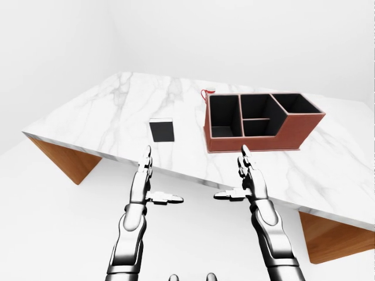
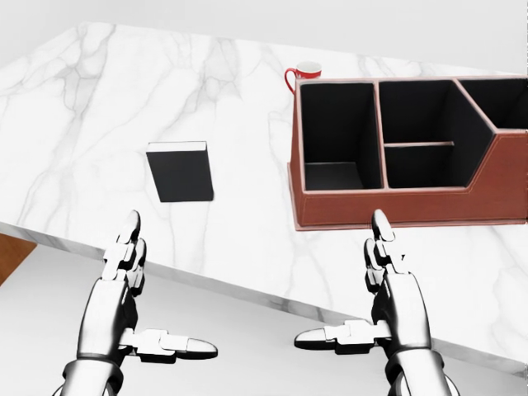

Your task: Pick up the book and place it in the right compartment of the caddy.

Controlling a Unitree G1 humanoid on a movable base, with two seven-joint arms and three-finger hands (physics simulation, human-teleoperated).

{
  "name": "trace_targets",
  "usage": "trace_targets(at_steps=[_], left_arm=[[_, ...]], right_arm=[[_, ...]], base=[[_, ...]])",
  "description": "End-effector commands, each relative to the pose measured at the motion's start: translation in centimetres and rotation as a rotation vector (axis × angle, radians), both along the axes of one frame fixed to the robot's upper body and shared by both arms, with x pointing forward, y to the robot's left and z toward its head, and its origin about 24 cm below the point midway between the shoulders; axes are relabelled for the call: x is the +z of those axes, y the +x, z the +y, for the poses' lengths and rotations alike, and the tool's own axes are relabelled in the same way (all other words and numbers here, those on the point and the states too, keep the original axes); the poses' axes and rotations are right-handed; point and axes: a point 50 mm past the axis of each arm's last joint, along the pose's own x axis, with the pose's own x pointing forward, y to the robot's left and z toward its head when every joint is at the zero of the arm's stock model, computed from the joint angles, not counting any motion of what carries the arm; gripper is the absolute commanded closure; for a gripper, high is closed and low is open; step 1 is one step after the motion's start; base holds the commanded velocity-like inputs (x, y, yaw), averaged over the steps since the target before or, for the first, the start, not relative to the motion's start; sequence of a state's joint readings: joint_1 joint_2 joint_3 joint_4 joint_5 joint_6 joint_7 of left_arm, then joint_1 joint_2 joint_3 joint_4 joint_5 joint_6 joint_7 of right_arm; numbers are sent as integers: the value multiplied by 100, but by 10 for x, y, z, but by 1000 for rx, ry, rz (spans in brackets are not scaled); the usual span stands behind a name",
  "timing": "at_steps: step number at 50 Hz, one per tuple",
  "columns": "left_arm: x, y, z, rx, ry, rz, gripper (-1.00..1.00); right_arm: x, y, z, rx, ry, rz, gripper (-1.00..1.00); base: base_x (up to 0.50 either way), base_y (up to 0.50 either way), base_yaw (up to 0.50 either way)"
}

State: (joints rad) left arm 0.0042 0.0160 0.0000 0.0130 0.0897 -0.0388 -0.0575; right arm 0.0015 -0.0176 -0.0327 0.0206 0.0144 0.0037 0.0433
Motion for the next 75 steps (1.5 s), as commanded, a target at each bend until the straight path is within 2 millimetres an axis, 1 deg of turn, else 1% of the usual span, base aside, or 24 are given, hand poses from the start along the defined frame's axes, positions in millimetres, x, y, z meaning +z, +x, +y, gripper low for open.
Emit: trace_targets(at_steps=[1,29,36,61,62,64,75], left_arm=[[0,0,0,0,0,0,-100],[0,0,0,0,0,0,-100],[0,0,0,0,0,0,-100],[0,0,0,0,0,0,-100],[0,0,0,0,1,0,-100],[0,0,0,0,0,0,-100],[0,0,0,0,0,0,-100]], right_arm=[[0,0,0,0,0,0,-100],[1,-1,0,1,-1,-3,-100],[2,-1,1,4,-7,-9,-100],[1,-1,1,5,-7,-9,-100],[5,0,1,4,-7,-8,-100],[2,-1,1,4,-7,-8,-100],[1,-1,1,5,-9,-7,-100]], base=[[10,-30,0],[9,-27,0],[9,2,0],[39,10,0],[31,9,0],[29,8,0],[22,7,0]])
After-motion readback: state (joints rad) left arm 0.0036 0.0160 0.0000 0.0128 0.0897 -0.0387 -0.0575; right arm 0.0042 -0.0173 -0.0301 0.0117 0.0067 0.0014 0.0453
